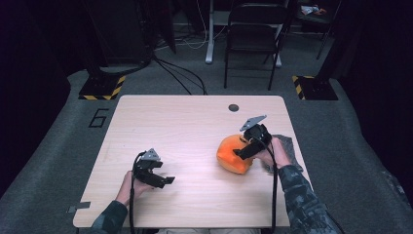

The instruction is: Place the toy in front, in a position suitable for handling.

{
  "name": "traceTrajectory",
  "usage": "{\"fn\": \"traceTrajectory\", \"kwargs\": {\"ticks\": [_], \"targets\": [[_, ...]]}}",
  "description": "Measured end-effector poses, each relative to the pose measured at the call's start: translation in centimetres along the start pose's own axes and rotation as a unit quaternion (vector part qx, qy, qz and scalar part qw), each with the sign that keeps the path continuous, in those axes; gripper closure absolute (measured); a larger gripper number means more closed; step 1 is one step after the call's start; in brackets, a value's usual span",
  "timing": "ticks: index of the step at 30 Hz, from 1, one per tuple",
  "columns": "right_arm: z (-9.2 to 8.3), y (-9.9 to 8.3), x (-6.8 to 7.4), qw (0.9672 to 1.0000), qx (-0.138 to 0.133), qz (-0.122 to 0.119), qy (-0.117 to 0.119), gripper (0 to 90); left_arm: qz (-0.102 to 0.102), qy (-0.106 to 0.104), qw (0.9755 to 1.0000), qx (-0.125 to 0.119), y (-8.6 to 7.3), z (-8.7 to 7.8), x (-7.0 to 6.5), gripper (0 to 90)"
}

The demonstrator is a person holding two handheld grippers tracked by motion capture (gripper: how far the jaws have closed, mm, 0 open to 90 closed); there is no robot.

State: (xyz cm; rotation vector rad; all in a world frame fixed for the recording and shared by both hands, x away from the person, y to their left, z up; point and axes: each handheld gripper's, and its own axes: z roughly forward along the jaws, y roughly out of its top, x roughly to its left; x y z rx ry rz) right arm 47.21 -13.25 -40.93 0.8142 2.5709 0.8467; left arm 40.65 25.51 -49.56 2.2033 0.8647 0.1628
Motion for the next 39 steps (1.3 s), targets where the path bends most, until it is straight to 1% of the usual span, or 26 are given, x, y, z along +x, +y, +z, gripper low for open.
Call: {"fn": "traceTrajectory", "kwargs": {"ticks": [2, 4, 5, 6, 7, 8, 9, 10, 11, 14, 15, 17, 18, 19, 20, 23, 24, 28, 29, 30, 31, 32, 33, 34, 37, 39], "targets": [[0.7, 0.0, -0.1, 1.0000, 0.006, -0.003, 0.006, 4.9, -0.001, 0.001, 1.0000, 0.001, 0.0, 0.0, 0.0, 12.1], [1.3, -0.1, -0.2, 0.9996, 0.014, -0.009, 0.023, 6.7, -0.004, 0.002, 1.0000, 0.000, 0.0, 0.0, 0.0, 12.1], [1.8, -0.2, -0.3, 0.9995, 0.023, -0.007, 0.021, 9.1, -0.004, 0.001, 1.0000, 0.003, 0.0, 0.0, 0.1, 12.1], [2.1, -0.3, -0.4, 0.9993, 0.025, -0.003, 0.029, 13.0, -0.004, 0.000, 1.0000, 0.002, 0.0, 0.0, 0.1, 12.1], [2.4, -0.5, -0.6, 0.9991, 0.023, -0.011, 0.035, 19.3, -0.003, 0.001, 1.0000, 0.003, 0.0, 0.0, 0.1, 12.1], [2.6, -0.6, -0.7, 0.9990, 0.024, -0.008, 0.037, 25.0, -0.004, 0.001, 1.0000, 0.001, -0.1, 0.1, 0.1, 12.1], [2.9, -0.8, -0.9, 0.9986, 0.025, -0.005, 0.047, 30.0, -0.004, 0.000, 1.0000, 0.004, -0.1, 0.0, 0.1, 12.1], [2.9, -0.8, -0.9, 0.9986, 0.025, -0.005, 0.047, 30.0, -0.004, 0.000, 1.0000, 0.004, -0.1, 0.0, 0.1, 12.2], [3.4, -1.2, -0.8, 0.9980, 0.027, -0.007, 0.056, 39.2, -0.003, 0.003, 1.0000, 0.002, -0.1, 0.1, 0.1, 12.2], [3.8, -1.7, -0.3, 0.9983, 0.026, -0.006, 0.051, 53.3, -0.005, 0.004, 1.0000, 0.000, -0.1, 0.1, 0.0, 12.2], [3.8, -1.7, -0.3, 0.9983, 0.026, -0.006, 0.051, 53.3, -0.005, 0.004, 1.0000, 0.000, -0.1, 0.1, 0.0, 12.2], [3.9, -1.9, 0.1, 0.9979, 0.025, 0.003, 0.059, 62.8, -0.002, 0.004, 1.0000, 0.002, 0.0, 0.1, -0.1, 12.2], [3.8, -1.9, 0.2, 0.9981, 0.020, 0.014, 0.057, 64.4, -0.005, 0.003, 1.0000, 0.002, 0.0, 0.1, -0.2, 12.2], [3.6, -1.9, 0.2, 0.9982, 0.021, 0.010, 0.056, 65.7, -0.005, 0.003, 1.0000, 0.001, 0.0, 0.2, -0.2, 12.2], [3.3, -1.7, 0.4, 0.9983, 0.019, 0.021, 0.051, 66.9, -0.007, 0.003, 1.0000, 0.000, 0.0, 0.2, -0.2, 12.2], [2.2, -1.2, 0.8, 0.9987, 0.007, 0.031, 0.041, 68.0, -0.002, 0.003, 1.0000, 0.001, 0.0, 0.1, 0.0, 12.2], [1.9, -1.0, 1.0, 0.9988, 0.004, 0.034, 0.035, 68.0, -0.003, 0.003, 1.0000, 0.001, 0.0, 0.1, 0.0, 12.2], [0.4, -0.1, 2.2, 0.9973, -0.017, 0.071, 0.004, 67.7, -0.006, 0.001, 1.0000, -0.002, 0.1, 0.1, -0.1, 12.2], [0.1, 0.2, 2.6, 0.9952, -0.023, 0.095, -0.010, 67.5, -0.003, 0.001, 1.0000, 0.001, 0.2, 0.1, -0.1, 12.2], [-0.2, 0.4, 2.8, 0.9937, -0.024, 0.108, -0.017, 67.3, -0.001, 0.002, 1.0000, 0.000, 0.2, 0.1, -0.1, 12.2], [-0.4, 0.6, 3.1, 0.9898, -0.030, 0.136, -0.030, 67.0, -0.001, 0.002, 1.0000, -0.001, 0.2, 0.1, -0.1, 12.1], [-0.4, 0.6, 3.1, 0.9898, -0.030, 0.136, -0.030, 67.0, -0.001, 0.002, 1.0000, -0.001, 0.2, 0.1, -0.1, 12.2], [-0.7, 1.0, 3.7, 0.9839, -0.038, 0.167, -0.051, 66.2, -0.001, 0.006, 1.0000, -0.005, 0.2, 0.2, -0.2, 12.2], [-0.6, 1.0, 3.9, 0.9811, -0.044, 0.180, -0.056, 65.9, -0.006, 0.002, 1.0000, -0.004, 0.2, 0.1, -0.2, 12.2], [-0.2, 1.1, 4.5, 0.9763, -0.047, 0.201, -0.065, 64.4, -0.009, 0.007, 0.9999, -0.009, 0.1, 0.1, -0.2, 12.1], [0.2, 1.0, 4.7, 0.9704, -0.052, 0.225, -0.072, 64.0, -0.008, 0.008, 0.9999, -0.009, 0.1, 0.1, -0.2, 12.1]]}}
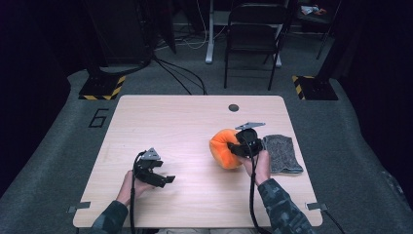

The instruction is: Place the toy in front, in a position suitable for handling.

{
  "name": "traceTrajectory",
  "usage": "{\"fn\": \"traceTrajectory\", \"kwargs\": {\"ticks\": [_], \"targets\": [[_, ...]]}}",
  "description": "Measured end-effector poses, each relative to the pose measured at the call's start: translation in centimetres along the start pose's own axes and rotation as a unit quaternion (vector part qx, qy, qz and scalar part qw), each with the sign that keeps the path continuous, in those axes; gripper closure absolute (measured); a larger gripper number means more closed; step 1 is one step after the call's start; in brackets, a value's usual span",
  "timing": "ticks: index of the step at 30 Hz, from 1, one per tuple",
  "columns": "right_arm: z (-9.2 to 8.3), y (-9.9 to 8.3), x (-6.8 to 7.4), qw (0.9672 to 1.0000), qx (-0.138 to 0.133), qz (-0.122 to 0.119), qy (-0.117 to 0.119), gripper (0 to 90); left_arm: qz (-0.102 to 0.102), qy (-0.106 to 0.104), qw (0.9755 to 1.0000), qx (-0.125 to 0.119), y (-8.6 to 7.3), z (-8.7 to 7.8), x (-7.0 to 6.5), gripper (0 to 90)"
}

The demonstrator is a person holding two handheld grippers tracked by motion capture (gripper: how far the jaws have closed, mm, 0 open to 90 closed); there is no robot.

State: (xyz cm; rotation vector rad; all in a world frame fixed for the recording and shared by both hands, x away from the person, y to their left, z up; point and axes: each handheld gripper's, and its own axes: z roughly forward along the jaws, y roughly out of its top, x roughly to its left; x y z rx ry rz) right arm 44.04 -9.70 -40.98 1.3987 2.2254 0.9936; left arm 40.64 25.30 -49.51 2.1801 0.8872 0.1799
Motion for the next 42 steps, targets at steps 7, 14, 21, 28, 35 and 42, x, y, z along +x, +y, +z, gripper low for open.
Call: {"fn": "traceTrajectory", "kwargs": {"ticks": [7, 14, 21, 28, 35, 42], "targets": [[1.5, -0.4, 0.4, 0.9987, -0.013, 0.045, -0.020, 59.8, 0.001, -0.004, 1.0000, 0.003, 0.0, 0.0, 0.1, 12.2], [2.9, -0.6, 1.6, 0.9974, -0.014, 0.065, -0.029, 59.6, 0.002, 0.000, 1.0000, 0.003, 0.1, -0.1, 0.1, 12.2], [4.4, -1.6, 1.7, 0.9978, -0.009, 0.048, -0.044, 45.0, -0.003, 0.017, 0.9997, -0.015, 0.2, -0.2, -0.1, 12.4], [2.5, -1.4, 0.2, 0.9990, -0.032, 0.028, -0.008, 18.0, 0.003, 0.044, 0.9977, -0.051, 0.9, -0.6, -1.5, 12.4], [0.0, -1.7, -2.3, 0.9990, -0.044, -0.005, 0.008, 14.1, 0.018, 0.064, 0.9943, -0.083, 2.3, 0.7, -4.4, 12.4], [-0.6, -2.2, -4.2, 0.9985, -0.051, -0.017, 0.013, 16.1, 0.043, 0.061, 0.9934, -0.087, 4.0, 3.3, -7.3, 14.1]]}}
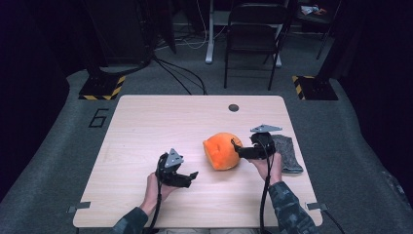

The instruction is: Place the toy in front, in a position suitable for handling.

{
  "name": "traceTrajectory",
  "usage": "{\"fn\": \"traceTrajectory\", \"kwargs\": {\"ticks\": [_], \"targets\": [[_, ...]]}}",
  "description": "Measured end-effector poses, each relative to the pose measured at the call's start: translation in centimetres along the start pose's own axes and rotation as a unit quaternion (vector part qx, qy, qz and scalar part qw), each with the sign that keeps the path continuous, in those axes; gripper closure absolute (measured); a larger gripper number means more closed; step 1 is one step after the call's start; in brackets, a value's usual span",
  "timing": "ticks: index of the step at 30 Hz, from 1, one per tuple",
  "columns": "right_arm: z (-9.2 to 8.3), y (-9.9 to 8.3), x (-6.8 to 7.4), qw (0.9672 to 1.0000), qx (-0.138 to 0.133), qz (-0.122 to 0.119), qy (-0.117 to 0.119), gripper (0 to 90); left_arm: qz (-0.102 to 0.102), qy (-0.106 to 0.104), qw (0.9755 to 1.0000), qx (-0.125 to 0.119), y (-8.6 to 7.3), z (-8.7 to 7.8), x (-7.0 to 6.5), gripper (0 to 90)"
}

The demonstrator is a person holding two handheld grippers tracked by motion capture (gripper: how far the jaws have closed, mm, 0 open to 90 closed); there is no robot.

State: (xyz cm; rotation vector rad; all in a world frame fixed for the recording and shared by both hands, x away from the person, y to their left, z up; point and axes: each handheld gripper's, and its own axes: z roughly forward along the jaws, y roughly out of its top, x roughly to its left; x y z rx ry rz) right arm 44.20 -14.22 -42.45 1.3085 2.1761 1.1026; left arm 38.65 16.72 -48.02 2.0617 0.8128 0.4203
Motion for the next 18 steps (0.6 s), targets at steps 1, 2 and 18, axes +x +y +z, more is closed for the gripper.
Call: {"fn": "traceTrajectory", "kwargs": {"ticks": [1, 2, 18], "targets": [[0.1, 0.0, -0.1, 1.0000, 0.003, -0.001, 0.008, 16.9, 0.003, 0.003, 1.0000, -0.004, 0.2, 0.4, -0.5, 14.4], [0.3, 0.1, -0.1, 0.9999, 0.004, -0.003, 0.011, 17.2, 0.005, 0.000, 1.0000, -0.006, 0.5, 0.7, -0.9, 14.9], [0.7, -0.3, -2.3, 0.9997, 0.006, 0.019, 0.012, 14.4, 0.026, 0.020, 0.9993, -0.019, 2.3, 5.7, -5.1, 39.1]]}}
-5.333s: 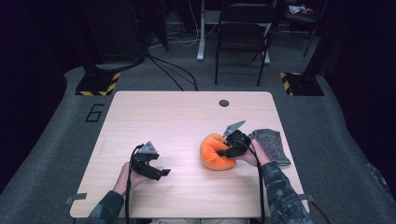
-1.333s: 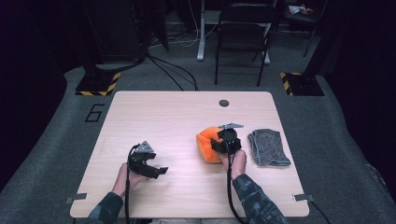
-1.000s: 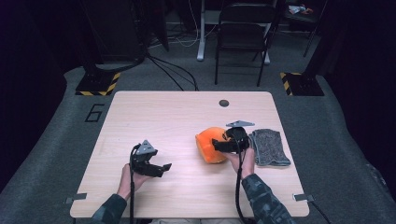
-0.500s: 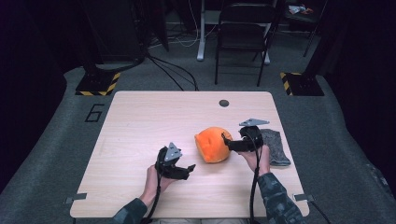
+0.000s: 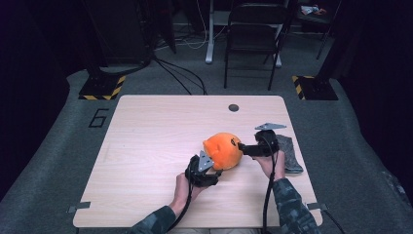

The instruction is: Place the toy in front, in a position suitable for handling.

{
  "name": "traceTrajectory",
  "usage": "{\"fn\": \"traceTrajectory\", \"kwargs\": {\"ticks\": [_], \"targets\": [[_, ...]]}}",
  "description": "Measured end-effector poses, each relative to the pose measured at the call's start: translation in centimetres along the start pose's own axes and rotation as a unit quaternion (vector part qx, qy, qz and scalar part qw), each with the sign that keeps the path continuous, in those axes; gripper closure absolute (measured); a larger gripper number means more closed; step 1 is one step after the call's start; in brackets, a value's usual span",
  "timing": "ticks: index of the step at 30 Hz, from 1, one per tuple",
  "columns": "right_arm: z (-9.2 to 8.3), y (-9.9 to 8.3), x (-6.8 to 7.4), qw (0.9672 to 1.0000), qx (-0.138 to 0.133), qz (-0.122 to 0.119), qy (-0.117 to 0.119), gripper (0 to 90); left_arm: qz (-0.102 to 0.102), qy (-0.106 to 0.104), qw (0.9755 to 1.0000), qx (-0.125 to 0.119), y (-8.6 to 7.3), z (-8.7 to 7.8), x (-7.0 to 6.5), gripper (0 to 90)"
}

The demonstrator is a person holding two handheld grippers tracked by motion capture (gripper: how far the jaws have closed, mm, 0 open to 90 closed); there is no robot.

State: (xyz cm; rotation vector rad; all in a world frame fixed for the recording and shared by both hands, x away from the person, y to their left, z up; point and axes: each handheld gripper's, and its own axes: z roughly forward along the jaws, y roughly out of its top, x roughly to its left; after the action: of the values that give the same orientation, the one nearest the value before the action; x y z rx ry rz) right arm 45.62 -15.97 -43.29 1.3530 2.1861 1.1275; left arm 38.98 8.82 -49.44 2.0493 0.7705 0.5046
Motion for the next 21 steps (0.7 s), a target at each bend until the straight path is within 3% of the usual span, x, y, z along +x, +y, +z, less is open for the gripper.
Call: {"fn": "traceTrajectory", "kwargs": {"ticks": [3, 12, 18, 21], "targets": [[-1.0, -0.4, -1.1, 0.9999, -0.005, 0.009, -0.008, 14.4, -0.002, 0.005, 1.0000, -0.005, 0.0, 0.0, 0.0, 44.4], [-3.7, -2.7, -4.3, 0.9981, 0.002, 0.016, -0.059, 14.4, -0.012, 0.005, 0.9999, -0.005, -0.3, 0.0, 0.3, 60.9], [-3.9, -3.9, -6.0, 0.9958, 0.015, 0.036, -0.083, 14.5, -0.015, 0.001, 0.9999, -0.004, -0.3, 0.2, 0.2, 68.3], [-3.5, -4.3, -6.6, 0.9939, 0.024, 0.034, -0.102, 14.5, -0.009, -0.001, 1.0000, -0.003, -0.2, 0.2, 0.3, 71.0]]}}
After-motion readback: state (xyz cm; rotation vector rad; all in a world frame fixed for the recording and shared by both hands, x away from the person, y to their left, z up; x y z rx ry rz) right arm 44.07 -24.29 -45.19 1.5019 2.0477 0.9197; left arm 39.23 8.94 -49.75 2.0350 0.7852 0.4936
